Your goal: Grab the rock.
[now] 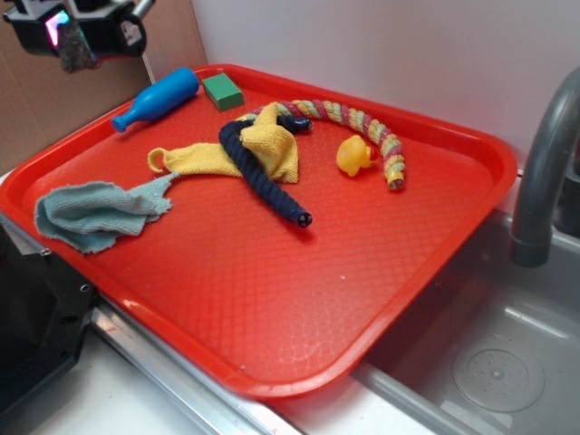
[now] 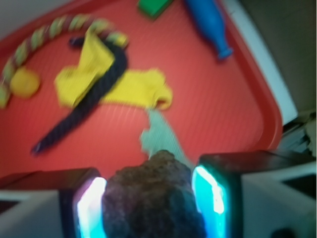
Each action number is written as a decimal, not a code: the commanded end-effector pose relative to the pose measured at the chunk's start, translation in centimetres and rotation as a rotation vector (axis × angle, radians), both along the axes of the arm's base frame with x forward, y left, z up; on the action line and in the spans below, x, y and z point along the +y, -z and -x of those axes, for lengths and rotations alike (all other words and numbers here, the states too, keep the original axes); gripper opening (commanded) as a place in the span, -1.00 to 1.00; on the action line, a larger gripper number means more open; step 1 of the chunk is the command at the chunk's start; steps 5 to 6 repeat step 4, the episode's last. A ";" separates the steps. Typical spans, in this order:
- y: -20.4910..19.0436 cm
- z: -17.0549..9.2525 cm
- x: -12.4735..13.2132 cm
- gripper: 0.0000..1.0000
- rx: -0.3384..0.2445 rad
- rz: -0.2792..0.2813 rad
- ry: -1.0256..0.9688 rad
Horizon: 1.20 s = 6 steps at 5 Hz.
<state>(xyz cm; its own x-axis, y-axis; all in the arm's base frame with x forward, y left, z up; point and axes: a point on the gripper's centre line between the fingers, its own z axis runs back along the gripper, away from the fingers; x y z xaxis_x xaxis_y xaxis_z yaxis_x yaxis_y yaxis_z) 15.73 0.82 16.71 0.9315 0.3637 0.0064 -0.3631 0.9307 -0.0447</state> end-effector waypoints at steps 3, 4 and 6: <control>-4.6 1.5 -1.1 -1.00 -0.119 -0.041 0.240; -3.4 0.9 -0.7 -1.00 -0.076 -0.088 0.208; -3.4 0.9 -0.7 -1.00 -0.076 -0.088 0.208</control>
